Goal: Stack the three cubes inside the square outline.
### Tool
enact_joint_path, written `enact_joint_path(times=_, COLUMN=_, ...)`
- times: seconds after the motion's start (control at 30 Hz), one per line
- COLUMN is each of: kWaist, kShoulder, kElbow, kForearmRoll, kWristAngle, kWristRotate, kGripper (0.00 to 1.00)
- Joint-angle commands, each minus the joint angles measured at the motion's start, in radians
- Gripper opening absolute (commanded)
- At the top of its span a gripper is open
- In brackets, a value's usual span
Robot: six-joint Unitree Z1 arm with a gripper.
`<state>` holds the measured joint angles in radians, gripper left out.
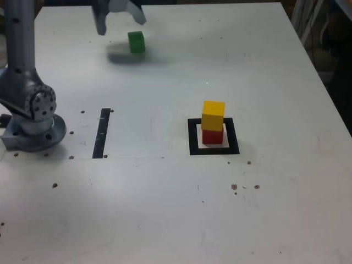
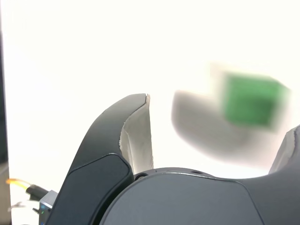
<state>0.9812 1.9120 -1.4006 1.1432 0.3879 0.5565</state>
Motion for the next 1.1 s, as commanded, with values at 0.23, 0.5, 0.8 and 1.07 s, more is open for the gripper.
enact_joint_path(times=0.23, kWaist=0.044, kShoulder=0.093, kElbow=-0.042, kForearmRoll=-0.01, kWristAngle=0.011, kWristRotate=-0.018, kGripper=0.98)
enact_joint_path(times=0.5, kWaist=0.023, kShoulder=0.096, kElbow=-0.052, kForearmRoll=-0.038, kWristAngle=-0.037, kWristRotate=0.022, kGripper=0.97)
enact_joint_path(times=0.8, kWaist=-0.005, kShoulder=0.115, kElbow=-0.054, kForearmRoll=-0.064, kWristAngle=-0.095, kWristRotate=0.077, kGripper=0.96)
enact_joint_path(times=1.07, kWaist=-0.01, kShoulder=0.149, kElbow=-0.059, kForearmRoll=-0.045, kWristAngle=-0.122, kWristRotate=0.093, kGripper=0.84)
